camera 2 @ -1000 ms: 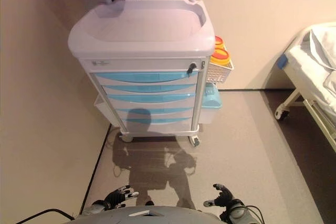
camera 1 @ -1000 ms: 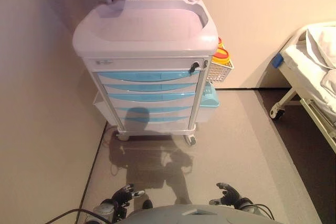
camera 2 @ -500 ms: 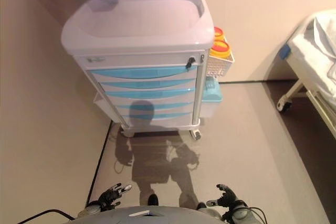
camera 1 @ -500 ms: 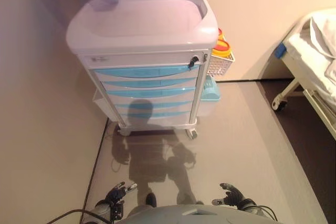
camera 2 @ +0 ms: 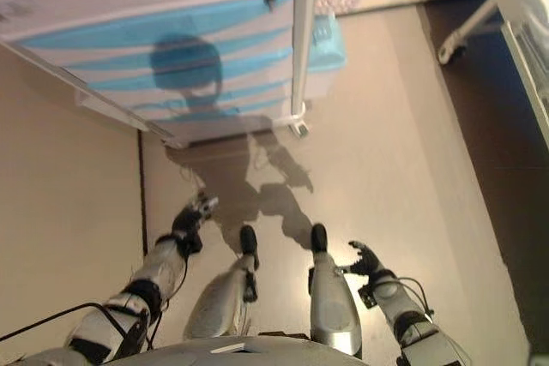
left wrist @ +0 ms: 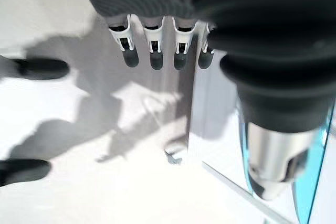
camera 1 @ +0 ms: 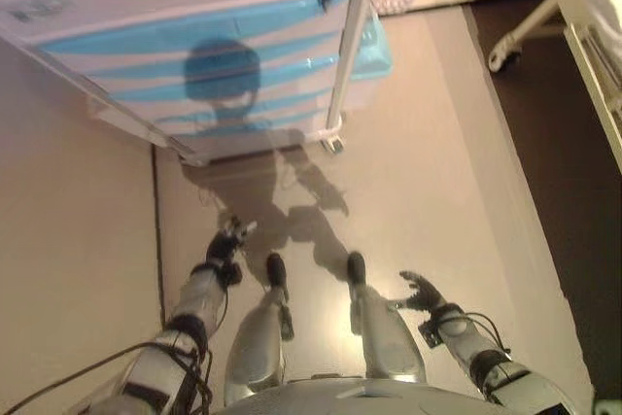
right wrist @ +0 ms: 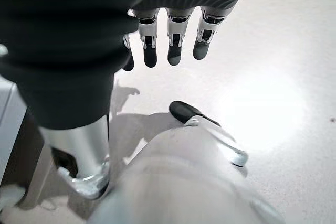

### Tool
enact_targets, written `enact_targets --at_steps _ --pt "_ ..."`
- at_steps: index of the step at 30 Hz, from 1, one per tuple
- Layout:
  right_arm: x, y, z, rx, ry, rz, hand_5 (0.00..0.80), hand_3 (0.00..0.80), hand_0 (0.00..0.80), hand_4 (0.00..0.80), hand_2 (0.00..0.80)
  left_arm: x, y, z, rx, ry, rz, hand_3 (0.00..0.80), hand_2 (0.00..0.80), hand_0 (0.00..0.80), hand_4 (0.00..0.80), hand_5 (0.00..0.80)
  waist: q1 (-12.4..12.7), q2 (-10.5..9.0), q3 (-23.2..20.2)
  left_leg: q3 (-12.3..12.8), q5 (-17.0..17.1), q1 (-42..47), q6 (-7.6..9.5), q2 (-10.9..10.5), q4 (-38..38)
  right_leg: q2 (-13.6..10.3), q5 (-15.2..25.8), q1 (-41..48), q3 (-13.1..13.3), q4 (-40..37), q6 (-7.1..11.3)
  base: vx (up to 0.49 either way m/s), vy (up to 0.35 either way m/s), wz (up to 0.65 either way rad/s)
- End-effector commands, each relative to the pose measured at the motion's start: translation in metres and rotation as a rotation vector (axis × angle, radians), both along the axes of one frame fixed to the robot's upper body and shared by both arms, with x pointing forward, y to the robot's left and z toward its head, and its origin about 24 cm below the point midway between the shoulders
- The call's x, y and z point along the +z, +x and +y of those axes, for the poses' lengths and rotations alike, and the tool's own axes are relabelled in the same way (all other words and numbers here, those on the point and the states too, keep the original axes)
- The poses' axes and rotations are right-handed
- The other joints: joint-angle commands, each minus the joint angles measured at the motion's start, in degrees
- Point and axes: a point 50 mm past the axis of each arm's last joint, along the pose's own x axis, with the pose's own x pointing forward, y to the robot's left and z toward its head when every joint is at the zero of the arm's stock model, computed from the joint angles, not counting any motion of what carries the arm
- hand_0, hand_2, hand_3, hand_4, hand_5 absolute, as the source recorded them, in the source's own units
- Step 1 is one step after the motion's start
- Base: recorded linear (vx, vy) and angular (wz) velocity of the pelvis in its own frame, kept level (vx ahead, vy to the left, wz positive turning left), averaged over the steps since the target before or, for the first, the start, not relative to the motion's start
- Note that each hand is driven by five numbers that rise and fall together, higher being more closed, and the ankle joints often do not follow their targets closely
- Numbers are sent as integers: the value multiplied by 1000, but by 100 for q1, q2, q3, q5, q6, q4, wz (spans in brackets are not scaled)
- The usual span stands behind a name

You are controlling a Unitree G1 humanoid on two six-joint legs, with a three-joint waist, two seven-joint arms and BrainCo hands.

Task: Open the drawer and pick up the medicine

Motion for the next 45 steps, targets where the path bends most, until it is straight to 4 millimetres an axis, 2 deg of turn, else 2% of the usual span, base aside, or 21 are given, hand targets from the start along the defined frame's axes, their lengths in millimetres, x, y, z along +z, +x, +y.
enact_targets --at_steps 1,4,7,8,11,18,19,20,21,23,30,33,36,39,42,44,45 --pt "6 0 -4 -6 18 -49 0 0 0 0 0 18 8 10 63 -31 -129 0 0 0 0 0 -141 -220 -57 17 -1347 -654 533 -523 1436 106 123 -617 35 315 19 -26 4 -22" --pt "6 0 -3 1 31 -53 0 0 0 0 0 47 28 21 89 -88 -262 0 0 0 0 0 -225 -367 36 121 -1540 -915 559 -474 1836 135 168 -799 115 386 9 -19 -2 -31" --pt "4 -6 -3 5 44 -44 0 0 0 0 0 85 48 33 97 -192 -434 0 0 0 0 0 -284 -491 111 181 -1689 -1119 571 -412 2143 137 197 -913 158 446 5 -9 -24 -21" --pt "3 -8 -2 5 49 -40 0 0 0 0 0 105 56 37 91 -253 -521 0 0 0 0 0 -303 -531 138 203 -1739 -1201 579 -389 2246 143 199 -961 165 477 2 -19 -29 -3" --pt "0 -14 1 5 60 -30 0 0 0 0 0 144 69 43 67 -376 -706 0 0 0 0 0 -353 -616 185 222 -1845 -1330 587 -336 2437 168 196 -1029 196 531 -1 -9 -28 -8" --pt "-6 -24 8 17 76 -13 0 0 0 0 0 214 83 47 -34 -555 -1037 0 0 0 0 0 -435 -763 258 236 -2003 -1483 582 -257 2658 232 212 -1105 236 563 4 18 -30 -8" --pt "-7 -25 8 17 78 -12 0 0 0 0 0 221 84 48 -47 -572 -1065 0 0 0 0 0 -418 -714 247 160 -2206 -1410 571 -241 2677 278 72 -1043 229 595 32 19 -28 -8" --pt "-6 -24 9 19 83 -17 0 0 0 0 0 233 85 49 -52 -596 -1106 0 0 0 0 0 -449 -799 279 240 -2045 -1493 585 -246 2702 248 221 -1102 237 562 5 121 12 -6" --pt "-6 -24 10 22 85 -18 0 0 0 0 0 239 86 51 -54 -618 -1130 0 0 0 0 0 -439 -754 265 166 -2249 -1431 573 -232 2735 294 80 -1046 234 598 32 0 0 0" --pt "-6 -24 12 34 90 -23 0 0 0 0 0 256 88 57 -44 -650 -1186 0 0 0 0 0 -460 -788 282 167 -2289 -1463 571 -216 2799 311 86 -1047 242 599 35 60 9 0" --pt "-6 -25 19 61 107 -28 0 0 0 0 0 302 91 82 44 -702 -1282 0 0 0 0 0 -513 -934 308 173 -2415 -1556 589 -162 3004 361 126 -1018 240 566 50 33 -42 -1" --pt "-7 -26 21 67 112 -23 0 0 0 0 0 320 89 88 18 -722 -1340 0 0 0 0 0 -510 -1000 317 180 -2451 -1582 594 -138 3049 379 147 -988 233 519 55 36 -46 0" --pt "-9 -29 23 76 117 -13 0 0 0 0 0 339 86 87 -68 -746 -1422 0 0 0 0 0 -491 -1060 328 160 -2487 -1605 598 -131 3096 401 162 -958 222 486 61 43 -43 2" --pt "-11 -33 25 88 127 -4 0 0 0 0 0 351 86 80 -135 -777 -1441 0 0 0 0 0 -464 -1092 342 118 -2507 -1595 613 -149 3080 441 173 -927 225 452 69 48 -49 3" --pt "-11 -31 28 91 140 -5 0 0 0 0 0 353 89 70 -161 -718 -1382 0 0 0 0 0 -430 -1110 350 97 -2506 -1564 624 -165 3040 452 182 -871 201 397 68 34 -43 8" --pt "-9 -28 28 93 144 -11 0 0 0 0 0 343 94 69 -106 -664 -1293 0 0 0 0 0 -409 -1098 367 81 -2497 -1568 626 -185 3035 461 167 -852 191 393 58 -44 -29 0" --pt "-7 -25 29 94 143 -15 0 0 0 0 0 334 97 71 -61 -648 -1235 0 0 0 0 0 -419 -1150 399 153 -2308 -1629 632 -210 3031 417 291 -878 187 355 25 -82 -65 1"
